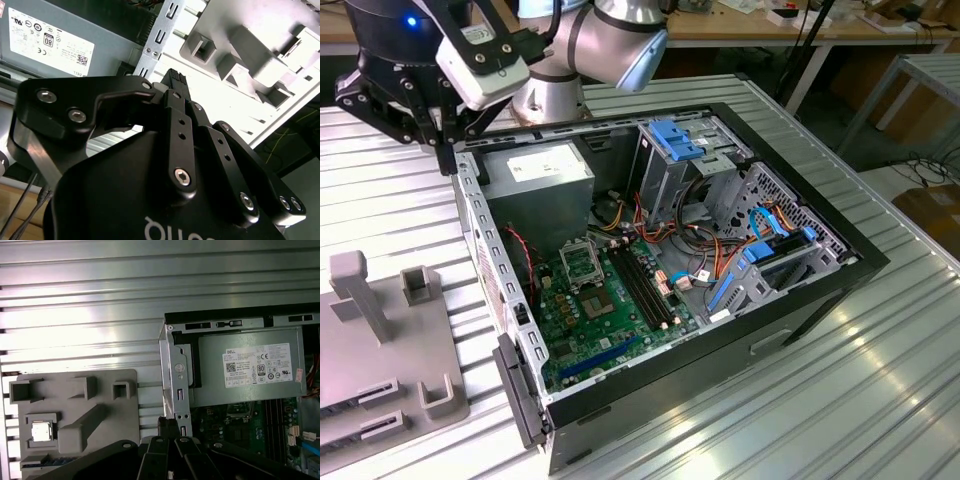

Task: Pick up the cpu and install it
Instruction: 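Reach for the cpu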

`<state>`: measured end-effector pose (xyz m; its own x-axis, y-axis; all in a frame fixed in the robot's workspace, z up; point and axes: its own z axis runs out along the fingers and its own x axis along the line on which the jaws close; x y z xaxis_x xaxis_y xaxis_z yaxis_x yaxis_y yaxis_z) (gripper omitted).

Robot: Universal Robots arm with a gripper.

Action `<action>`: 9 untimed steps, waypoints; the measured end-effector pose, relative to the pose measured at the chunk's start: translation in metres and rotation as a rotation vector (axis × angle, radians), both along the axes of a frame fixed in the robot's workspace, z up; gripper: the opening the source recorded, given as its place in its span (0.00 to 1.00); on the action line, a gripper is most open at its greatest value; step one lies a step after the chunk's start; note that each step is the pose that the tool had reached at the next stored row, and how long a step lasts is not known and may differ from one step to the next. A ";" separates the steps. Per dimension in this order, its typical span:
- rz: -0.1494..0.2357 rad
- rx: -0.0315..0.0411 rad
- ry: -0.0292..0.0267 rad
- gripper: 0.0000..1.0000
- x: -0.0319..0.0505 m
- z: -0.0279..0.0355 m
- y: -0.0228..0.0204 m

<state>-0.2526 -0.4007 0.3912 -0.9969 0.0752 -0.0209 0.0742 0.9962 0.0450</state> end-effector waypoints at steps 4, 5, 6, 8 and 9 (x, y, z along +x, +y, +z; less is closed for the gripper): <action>0.000 0.0000 0.0000 0.11 -0.0042 0.0000 0.0000; 0.000 0.0000 0.0000 0.11 -0.0056 0.0000 0.0000; 0.000 0.0000 0.0000 0.11 -0.0065 0.0000 0.0000; 0.000 0.0001 0.0000 0.11 -0.0083 0.0000 0.0000; 0.000 0.0001 0.0000 0.11 -0.0092 0.0000 0.0000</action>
